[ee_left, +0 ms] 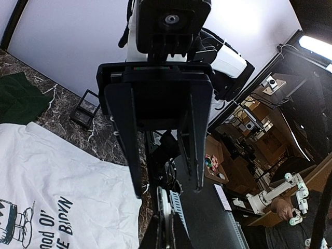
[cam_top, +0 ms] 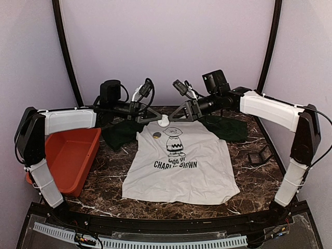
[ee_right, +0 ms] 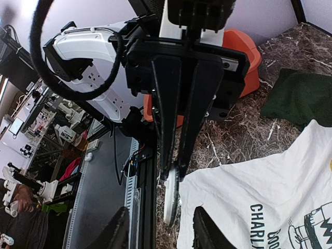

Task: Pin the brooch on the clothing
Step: Pass from the left arm to the right

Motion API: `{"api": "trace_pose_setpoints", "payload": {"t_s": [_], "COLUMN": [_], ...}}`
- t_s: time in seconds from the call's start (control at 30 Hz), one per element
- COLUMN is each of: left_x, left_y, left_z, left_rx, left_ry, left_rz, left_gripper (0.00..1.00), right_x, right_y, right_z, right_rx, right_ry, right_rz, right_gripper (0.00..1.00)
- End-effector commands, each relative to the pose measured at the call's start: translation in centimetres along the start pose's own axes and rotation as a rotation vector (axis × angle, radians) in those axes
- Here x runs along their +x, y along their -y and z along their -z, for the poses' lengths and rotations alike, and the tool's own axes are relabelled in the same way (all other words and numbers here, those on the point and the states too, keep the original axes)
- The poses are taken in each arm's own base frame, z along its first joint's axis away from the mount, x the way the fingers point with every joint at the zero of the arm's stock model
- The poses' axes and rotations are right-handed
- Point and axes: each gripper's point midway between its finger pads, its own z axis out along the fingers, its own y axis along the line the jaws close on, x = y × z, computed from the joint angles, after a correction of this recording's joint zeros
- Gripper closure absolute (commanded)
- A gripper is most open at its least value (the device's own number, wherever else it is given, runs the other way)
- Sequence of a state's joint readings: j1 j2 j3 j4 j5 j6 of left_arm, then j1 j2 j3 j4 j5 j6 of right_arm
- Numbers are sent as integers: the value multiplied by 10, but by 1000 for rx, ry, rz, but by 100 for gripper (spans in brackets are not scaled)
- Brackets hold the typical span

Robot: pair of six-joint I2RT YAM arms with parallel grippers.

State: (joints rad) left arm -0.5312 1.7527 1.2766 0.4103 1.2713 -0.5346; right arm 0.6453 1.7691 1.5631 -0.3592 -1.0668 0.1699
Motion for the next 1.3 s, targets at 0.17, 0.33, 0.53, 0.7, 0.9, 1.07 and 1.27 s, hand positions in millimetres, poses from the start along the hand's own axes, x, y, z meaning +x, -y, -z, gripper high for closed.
{"api": "trace_pose_setpoints", "payload": {"t_s": [0.17, 0.33, 0.53, 0.7, 0.9, 1.07, 1.27], "left_x": [7, 7, 8, 8, 9, 6, -14], "left_y": [-5, -4, -3, -3, -1, 2, 10], "left_z": [-3, -4, -5, -7, -9, -8, 11], "left_rx": [19, 23, 25, 29, 37, 30, 18], "left_ry": [-18, -17, -18, -19, -23, -1, 111], "left_rz": [23, 24, 24, 22, 22, 22, -26], "left_gripper": [99, 99, 99, 99, 99, 81, 63], "right_x": [-3, -3, -3, -1, -2, -2, -7], "right_y": [-1, 3, 6, 8, 9, 11, 10], "right_z": [-4, -6, -8, -9, -9, -7, 8], "right_rx": [-49, -49, -50, -46, -41, -4, 131], "right_ry": [-1, -4, -7, -10, -10, -3, 57], "right_rz": [13, 1, -7, -14, -16, 5, 114], "right_gripper": [74, 76, 78, 87, 100, 100, 100]}}
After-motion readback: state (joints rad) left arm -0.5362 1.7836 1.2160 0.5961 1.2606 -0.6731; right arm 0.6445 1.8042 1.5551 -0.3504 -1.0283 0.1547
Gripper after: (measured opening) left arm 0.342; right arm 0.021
